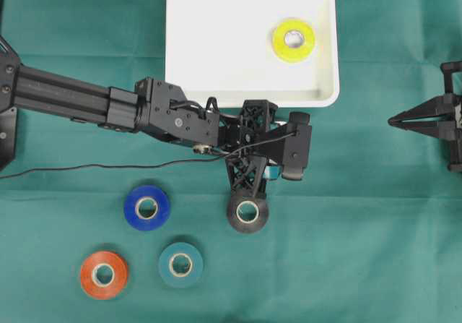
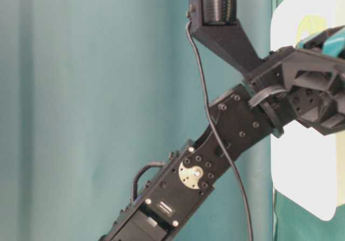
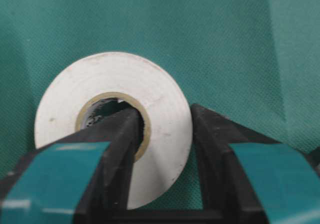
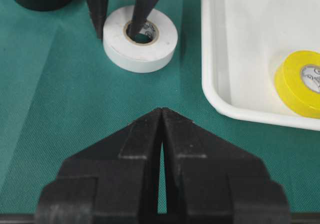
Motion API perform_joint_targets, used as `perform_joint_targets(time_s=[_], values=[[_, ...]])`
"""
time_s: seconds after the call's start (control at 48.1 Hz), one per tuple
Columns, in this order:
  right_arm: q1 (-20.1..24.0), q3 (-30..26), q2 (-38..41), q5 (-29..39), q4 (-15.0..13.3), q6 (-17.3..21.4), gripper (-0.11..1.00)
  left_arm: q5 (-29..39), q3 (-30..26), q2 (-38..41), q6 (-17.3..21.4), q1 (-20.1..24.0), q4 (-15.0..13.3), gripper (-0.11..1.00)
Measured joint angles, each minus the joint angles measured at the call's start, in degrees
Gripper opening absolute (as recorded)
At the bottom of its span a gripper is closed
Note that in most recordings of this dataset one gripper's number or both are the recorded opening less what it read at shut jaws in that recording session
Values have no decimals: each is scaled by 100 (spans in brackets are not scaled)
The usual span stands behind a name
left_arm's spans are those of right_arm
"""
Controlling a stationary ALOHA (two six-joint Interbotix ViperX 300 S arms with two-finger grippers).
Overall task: Put the tape into the white case with the left arm.
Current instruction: 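Insert the left gripper into the white roll's hole and grasp it, then carry the white roll into the tray beside the yellow roll, release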
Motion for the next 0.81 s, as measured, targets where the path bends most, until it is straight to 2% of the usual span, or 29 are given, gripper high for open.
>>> perform_joint_targets(time_s=[0.229, 0.582, 0.81], values=[[0, 0, 0, -9, 0, 0, -9, 211, 9, -141, -9, -9, 0, 29], [0, 0, 0, -9, 0, 0, -9, 615, 9, -940, -9, -123, 0, 29], [0, 0, 0, -9, 0, 0, -9, 853, 9, -1028, 0, -35, 0, 29]])
